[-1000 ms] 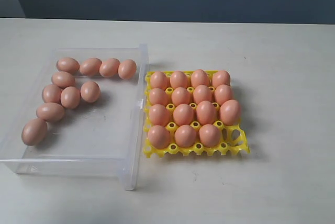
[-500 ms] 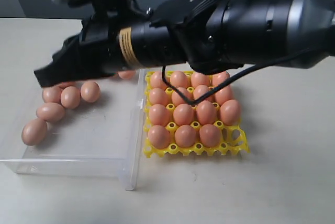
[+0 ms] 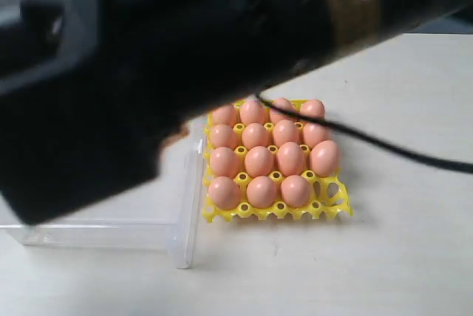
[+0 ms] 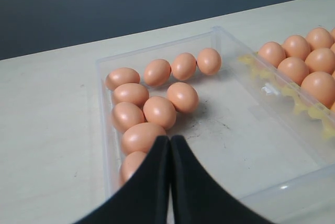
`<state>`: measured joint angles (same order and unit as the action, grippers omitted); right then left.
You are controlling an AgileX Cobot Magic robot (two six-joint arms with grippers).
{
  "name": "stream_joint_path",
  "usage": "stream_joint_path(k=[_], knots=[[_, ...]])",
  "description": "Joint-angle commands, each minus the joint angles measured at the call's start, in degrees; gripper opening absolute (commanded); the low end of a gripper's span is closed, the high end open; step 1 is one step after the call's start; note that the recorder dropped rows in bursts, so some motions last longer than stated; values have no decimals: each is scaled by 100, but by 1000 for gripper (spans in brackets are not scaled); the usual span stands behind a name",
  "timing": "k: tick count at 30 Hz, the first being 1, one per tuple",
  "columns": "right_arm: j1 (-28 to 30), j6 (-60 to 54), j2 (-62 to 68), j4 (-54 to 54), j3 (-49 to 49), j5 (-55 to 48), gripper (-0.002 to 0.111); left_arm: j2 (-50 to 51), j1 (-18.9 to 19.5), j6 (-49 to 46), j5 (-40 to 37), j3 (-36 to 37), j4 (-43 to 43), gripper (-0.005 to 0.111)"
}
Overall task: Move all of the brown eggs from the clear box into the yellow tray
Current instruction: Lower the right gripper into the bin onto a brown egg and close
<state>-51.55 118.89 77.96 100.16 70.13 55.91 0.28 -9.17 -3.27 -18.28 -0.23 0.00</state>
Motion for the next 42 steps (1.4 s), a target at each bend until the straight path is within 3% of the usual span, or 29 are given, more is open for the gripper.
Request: stream_joint_path(k=[1, 8, 15, 16, 17, 18, 19, 21, 24, 26, 27, 32, 34, 37, 39, 42], knots=[[11, 210, -1251, -21, 49, -1322, 13, -28, -7, 15, 59, 23, 0, 0], [11, -62, -2559, -21, -77, -3620, 13, -28, -7, 15, 59, 23, 0, 0], [11, -1498, -2980, -43, -659, -7161, 13, -28, -7, 15, 59, 23, 0, 0], [11, -2133, -2980, -436, -715, -7465, 13, -28, -7, 15, 59, 23, 0, 0], [11, -4141, -2823, -2074, -745, -8344, 13, -28, -7, 15, 59, 23, 0, 0], [11, -5058, -2699, -2869, -658, -8955, 13, -28, -7, 15, 59, 23, 0, 0], [26, -6877, -2166, -4379, -389, -10447, 13, -28, -7, 15, 59, 23, 0, 0], [26, -8217, -1409, -5281, -141, -11564, 13, -28, -7, 15, 59, 23, 0, 0], [26, -9644, -587, -6938, -4, -10869, 11, -28, -7, 15, 59, 23, 0, 0], [26, -10721, 391, -8349, 164, -9907, -1, -28, -7, 15, 59, 23, 0, 0], [26, -11109, 945, -8814, 345, -9610, -1, -28, -7, 15, 59, 23, 0, 0], [26, -11307, 3341, -9241, 2055, -9310, -1, -28, -7, 15, 59, 23, 0, 0], [26, -11307, 3805, -9516, 2519, -8795, 5, -28, -7, 15, 59, 23, 0, 0], [27, -11307, 4404, -10016, 3258, -8538, 27, -28, -7, 15, 59, 23, 0, 0], [63, -11307, 4876, -10338, 3850, -9188, 35, -28, -7, 15, 59, 23, 0, 0], [113, -11440, 5508, -10583, 4703, -10188, 35, -28, -7, 15, 59, 23, 0, 0]])
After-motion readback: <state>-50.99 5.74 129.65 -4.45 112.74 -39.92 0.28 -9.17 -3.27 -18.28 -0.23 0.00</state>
